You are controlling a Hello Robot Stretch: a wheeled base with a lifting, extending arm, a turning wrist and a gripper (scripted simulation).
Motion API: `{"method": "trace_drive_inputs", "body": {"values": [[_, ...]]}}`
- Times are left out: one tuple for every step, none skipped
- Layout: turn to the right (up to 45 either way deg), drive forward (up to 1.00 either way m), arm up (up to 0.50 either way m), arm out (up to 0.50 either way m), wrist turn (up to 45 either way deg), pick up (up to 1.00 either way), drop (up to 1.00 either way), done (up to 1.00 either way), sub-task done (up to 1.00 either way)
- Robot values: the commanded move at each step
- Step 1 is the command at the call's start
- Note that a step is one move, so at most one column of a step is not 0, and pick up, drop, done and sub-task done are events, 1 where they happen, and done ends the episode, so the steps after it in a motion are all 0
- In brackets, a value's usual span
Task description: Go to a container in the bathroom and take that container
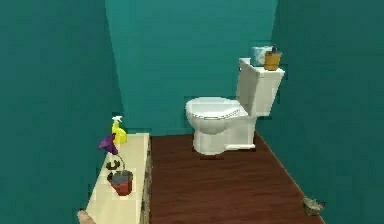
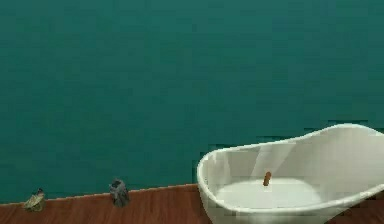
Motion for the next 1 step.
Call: {"method": "trace_drive_inputs", "body": {"values": [[0.0, 0.45, 0.0, 0.0, 0.0, 0.0, 0.0, 0.0, 0.0]]}}
